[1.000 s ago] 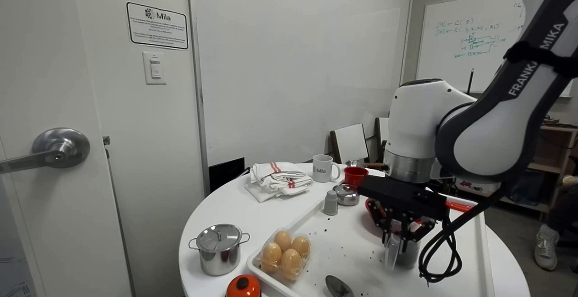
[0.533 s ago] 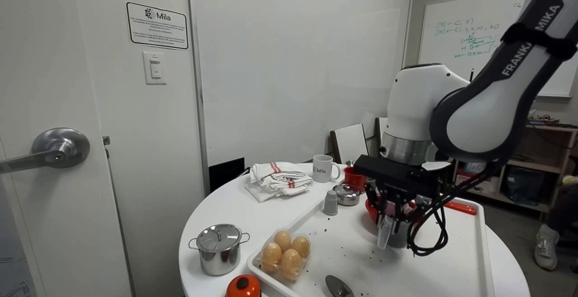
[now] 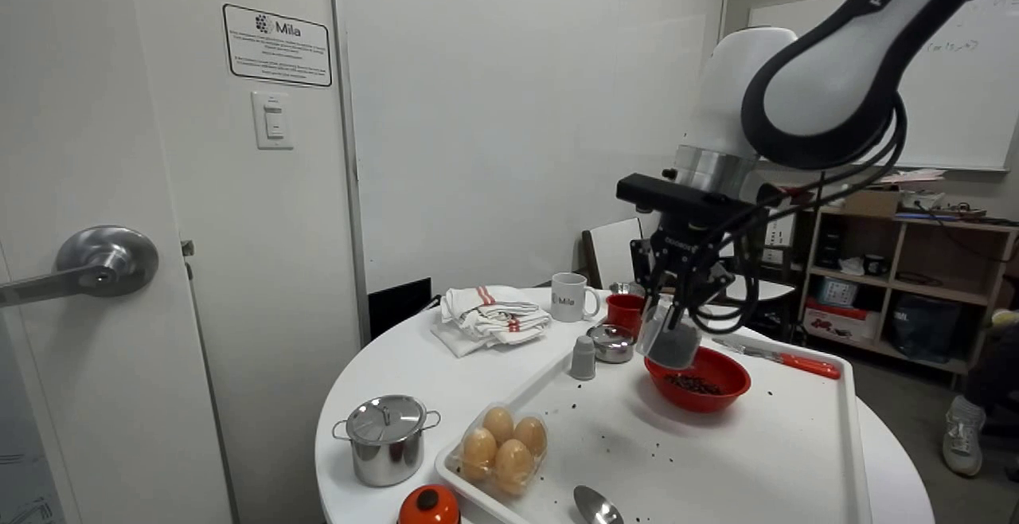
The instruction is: Pour some contents of the jug into the red bowl
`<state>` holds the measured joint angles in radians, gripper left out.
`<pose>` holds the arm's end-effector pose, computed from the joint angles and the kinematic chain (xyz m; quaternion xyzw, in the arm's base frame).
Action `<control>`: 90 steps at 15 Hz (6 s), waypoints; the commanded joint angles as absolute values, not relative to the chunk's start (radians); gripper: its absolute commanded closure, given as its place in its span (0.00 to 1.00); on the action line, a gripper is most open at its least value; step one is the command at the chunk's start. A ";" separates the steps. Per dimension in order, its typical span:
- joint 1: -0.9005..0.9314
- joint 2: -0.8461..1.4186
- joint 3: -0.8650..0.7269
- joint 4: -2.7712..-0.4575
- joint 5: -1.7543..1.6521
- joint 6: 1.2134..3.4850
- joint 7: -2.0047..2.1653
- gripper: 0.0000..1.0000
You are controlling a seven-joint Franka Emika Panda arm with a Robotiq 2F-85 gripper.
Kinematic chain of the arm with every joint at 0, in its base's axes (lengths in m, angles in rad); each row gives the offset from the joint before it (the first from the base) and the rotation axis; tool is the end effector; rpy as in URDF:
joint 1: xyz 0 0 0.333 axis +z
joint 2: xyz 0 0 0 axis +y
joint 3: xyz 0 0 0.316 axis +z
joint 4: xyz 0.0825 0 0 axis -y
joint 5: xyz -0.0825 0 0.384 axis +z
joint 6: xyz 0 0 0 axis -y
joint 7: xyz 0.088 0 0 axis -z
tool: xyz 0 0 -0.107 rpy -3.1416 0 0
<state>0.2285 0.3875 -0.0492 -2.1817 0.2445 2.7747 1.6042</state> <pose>0.5727 0.0932 0.2293 -0.6784 0.7260 -0.0287 0.1091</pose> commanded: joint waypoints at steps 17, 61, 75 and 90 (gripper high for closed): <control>-0.162 0.611 0.057 -1.839 0.734 2.126 0.876 0.89; -0.294 0.872 -0.156 -1.515 1.159 1.249 0.717 0.89; -0.351 0.964 -0.165 -1.407 1.242 1.087 0.813 0.89; -0.174 0.887 -0.201 -1.485 1.147 1.436 0.839 0.89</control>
